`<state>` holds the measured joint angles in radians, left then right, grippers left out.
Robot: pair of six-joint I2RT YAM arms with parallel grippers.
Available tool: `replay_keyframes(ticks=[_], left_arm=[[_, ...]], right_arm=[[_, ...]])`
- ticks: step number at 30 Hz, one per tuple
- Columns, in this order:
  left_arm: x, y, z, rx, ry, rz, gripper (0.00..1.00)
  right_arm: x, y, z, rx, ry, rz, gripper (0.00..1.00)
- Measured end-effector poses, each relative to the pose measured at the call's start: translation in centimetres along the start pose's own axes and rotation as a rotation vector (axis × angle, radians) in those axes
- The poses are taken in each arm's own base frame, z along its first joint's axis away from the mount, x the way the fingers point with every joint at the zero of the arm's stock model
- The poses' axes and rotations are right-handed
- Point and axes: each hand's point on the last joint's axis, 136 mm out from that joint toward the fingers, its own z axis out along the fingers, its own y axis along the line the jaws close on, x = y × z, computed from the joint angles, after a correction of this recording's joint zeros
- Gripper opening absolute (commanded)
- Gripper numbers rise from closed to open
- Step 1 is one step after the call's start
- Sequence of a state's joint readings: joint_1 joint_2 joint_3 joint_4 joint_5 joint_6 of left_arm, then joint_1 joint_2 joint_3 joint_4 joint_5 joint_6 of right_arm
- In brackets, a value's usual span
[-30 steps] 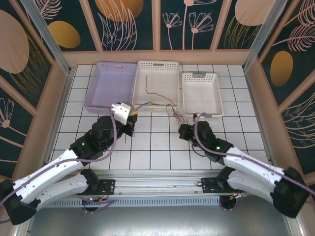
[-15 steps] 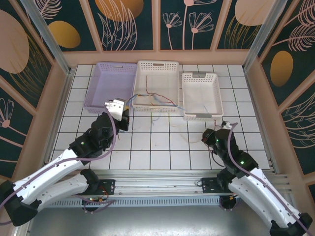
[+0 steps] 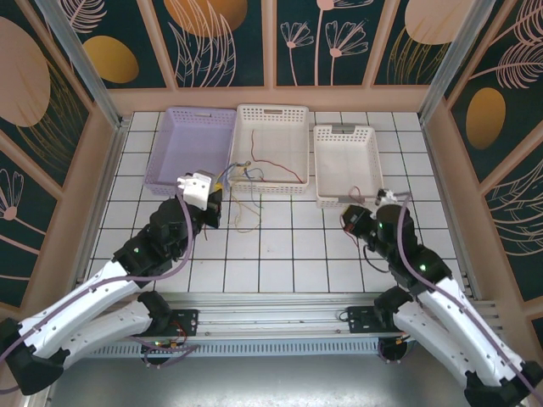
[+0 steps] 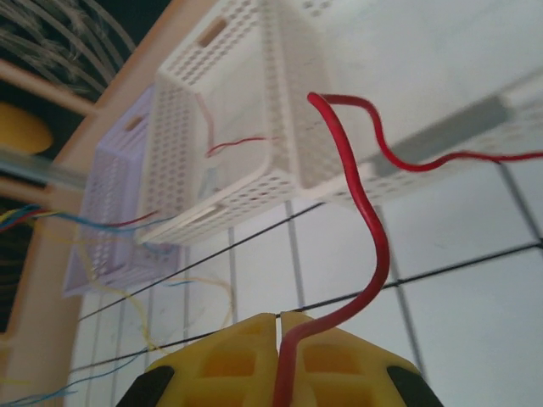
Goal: Untangle the cables
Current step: Place the cable in the container.
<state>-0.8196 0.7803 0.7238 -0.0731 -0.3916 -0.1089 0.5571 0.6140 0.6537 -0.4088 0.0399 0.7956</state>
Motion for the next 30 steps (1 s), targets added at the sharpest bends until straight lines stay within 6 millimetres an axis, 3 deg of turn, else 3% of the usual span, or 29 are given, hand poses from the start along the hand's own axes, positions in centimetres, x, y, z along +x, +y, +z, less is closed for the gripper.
replay_keyframes(ticks=[5,11,18,22,26,30], left_arm=[[-0.8,-0.9,-0.6,0.064,-0.033,0.004,0.00],[-0.3,-2.3,-1.0,0.156,-0.030,0.020,0.00],[0.2,-3.5,-1.1,0.228,-0.021,0.037,0.00],[0.3,-4.0,-1.2,0.253,-0.020,0.041,0.00],[0.3,-4.2,-1.3,0.269,-0.017,0.042,0.00],[0.5,-4.6,-1.2,0.285,-0.009,0.044,0.00]], right_arm=[[-2.0,6.0,3.4,-0.111,0.068,-0.060,0.00],[-4.6,12.6,8.6,-0.216,0.119,-0.124,0.00],[-6.1,17.9,17.1,-0.302,0.200,-0.177,0.00],[-6.6,17.5,22.6,-0.299,0.249,-0.175,0.00],[-5.6,14.5,28.4,-0.260,0.334,-0.139,0.00],[-3.6,11.2,32.6,-0.201,0.422,-0.102,0.00]])
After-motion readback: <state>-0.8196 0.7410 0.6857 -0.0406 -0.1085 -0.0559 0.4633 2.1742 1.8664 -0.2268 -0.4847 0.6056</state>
